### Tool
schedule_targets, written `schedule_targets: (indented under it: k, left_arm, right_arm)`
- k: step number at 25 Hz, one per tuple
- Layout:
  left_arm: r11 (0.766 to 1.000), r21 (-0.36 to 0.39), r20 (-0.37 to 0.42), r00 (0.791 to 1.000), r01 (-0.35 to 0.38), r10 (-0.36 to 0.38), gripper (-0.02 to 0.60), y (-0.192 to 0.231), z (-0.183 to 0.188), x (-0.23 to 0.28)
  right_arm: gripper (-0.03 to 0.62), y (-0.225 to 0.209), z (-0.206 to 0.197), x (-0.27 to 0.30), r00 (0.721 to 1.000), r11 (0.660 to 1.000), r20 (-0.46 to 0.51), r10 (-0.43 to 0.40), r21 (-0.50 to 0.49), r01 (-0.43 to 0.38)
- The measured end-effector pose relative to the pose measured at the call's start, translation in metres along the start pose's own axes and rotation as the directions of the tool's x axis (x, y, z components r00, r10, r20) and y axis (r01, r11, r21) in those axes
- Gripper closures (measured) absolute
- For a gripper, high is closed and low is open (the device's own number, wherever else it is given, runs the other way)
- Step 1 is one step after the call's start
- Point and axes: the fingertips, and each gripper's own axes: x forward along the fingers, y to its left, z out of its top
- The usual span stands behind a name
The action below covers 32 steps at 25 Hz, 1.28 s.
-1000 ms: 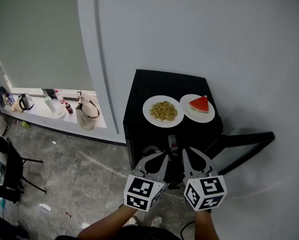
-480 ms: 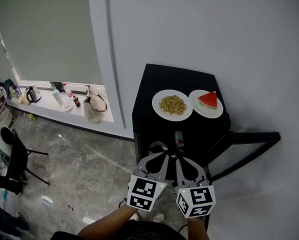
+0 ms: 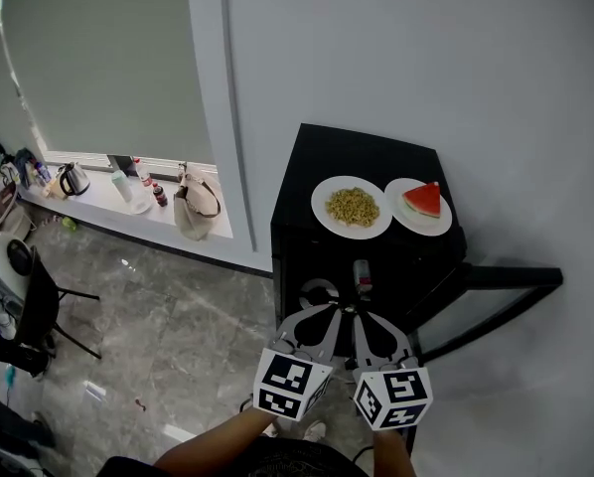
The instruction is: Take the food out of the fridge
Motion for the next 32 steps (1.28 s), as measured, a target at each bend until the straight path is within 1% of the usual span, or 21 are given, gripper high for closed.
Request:
schedule_targets:
  k: [3, 6, 8, 10, 12, 14, 16, 19, 21, 23, 26, 29, 30, 32]
  left_arm:
    - [1.0, 0.004, 0.0, 1.0, -0.006, 0.006, 0.586, 0.002, -0.005, 0.002]
    - [1.0, -0.001, -0.005, 1.0, -0.026, 0.026, 0.586, 0.007, -0.017, 0.002]
    - [0.999, -0.019, -0.016, 0.999, -0.049, 0.049, 0.586, 0.015, -0.03, 0.0]
    - [0.996, -0.043, -0.033, 0.997, -0.075, 0.074, 0.586, 0.024, -0.045, -0.002]
    - [0.993, -0.062, -0.056, 0.993, -0.105, 0.101, 0.586, 0.032, -0.063, -0.003]
    - [0.989, -0.063, -0.085, 0.988, -0.135, 0.129, 0.586, 0.041, -0.085, -0.004]
    - [0.985, -0.062, -0.112, 0.981, -0.163, 0.156, 0.586, 0.053, -0.105, -0.003]
    - [0.977, -0.096, -0.141, 0.974, -0.189, 0.175, 0.584, 0.061, -0.13, 0.0]
    - [0.976, -0.114, -0.147, 0.975, -0.185, 0.167, 0.584, 0.063, -0.144, 0.006]
    - [0.978, -0.123, -0.159, 0.976, -0.169, 0.148, 0.584, 0.064, -0.158, 0.013]
    - [0.982, -0.127, -0.182, 0.977, -0.138, 0.113, 0.584, 0.066, -0.181, 0.022]
    - [0.988, -0.112, -0.198, 0.977, -0.107, 0.084, 0.584, 0.069, -0.208, 0.026]
    - [0.99, -0.102, -0.202, 0.976, -0.1, 0.077, 0.584, 0.072, -0.217, 0.027]
    - [0.992, -0.086, -0.205, 0.976, -0.087, 0.068, 0.584, 0.079, -0.236, 0.029]
  right_arm:
    - [0.583, -0.004, -0.012, 0.006, 1.0, 0.994, 0.008, 0.028, 0.101, -0.028]
    - [0.583, -0.008, -0.037, 0.016, 0.997, 0.97, 0.004, 0.075, 0.23, -0.074]
    - [0.583, -0.009, -0.06, 0.027, 0.993, 0.939, -0.001, 0.118, 0.324, -0.112]
    - [0.583, -0.01, -0.082, 0.037, 0.988, 0.901, -0.003, 0.154, 0.41, -0.139]
    - [0.583, -0.014, -0.107, 0.045, 0.983, 0.865, -0.007, 0.181, 0.476, -0.156]
    - [0.582, -0.018, -0.133, 0.055, 0.978, 0.833, -0.009, 0.206, 0.527, -0.171]
    - [0.582, -0.024, -0.158, 0.068, 0.975, 0.798, -0.009, 0.223, 0.576, -0.177]
    - [0.582, -0.035, -0.202, 0.084, 0.975, 0.739, -0.024, 0.22, 0.657, -0.15]
    - [0.582, -0.039, -0.228, 0.095, 0.976, 0.696, -0.03, 0.213, 0.706, -0.131]
    - [0.582, -0.04, -0.25, 0.108, 0.977, 0.667, -0.034, 0.212, 0.736, -0.119]
    - [0.58, -0.042, -0.281, 0.128, 0.979, 0.637, -0.034, 0.199, 0.764, -0.103]
    - [0.54, -0.044, -0.313, 0.151, 0.982, 0.618, -0.02, 0.187, 0.779, -0.102]
    - [0.536, -0.044, -0.324, 0.161, 0.983, 0.611, -0.015, 0.183, 0.785, -0.101]
    - [0.526, -0.046, -0.348, 0.18, 0.985, 0.58, -0.008, 0.17, 0.809, -0.094]
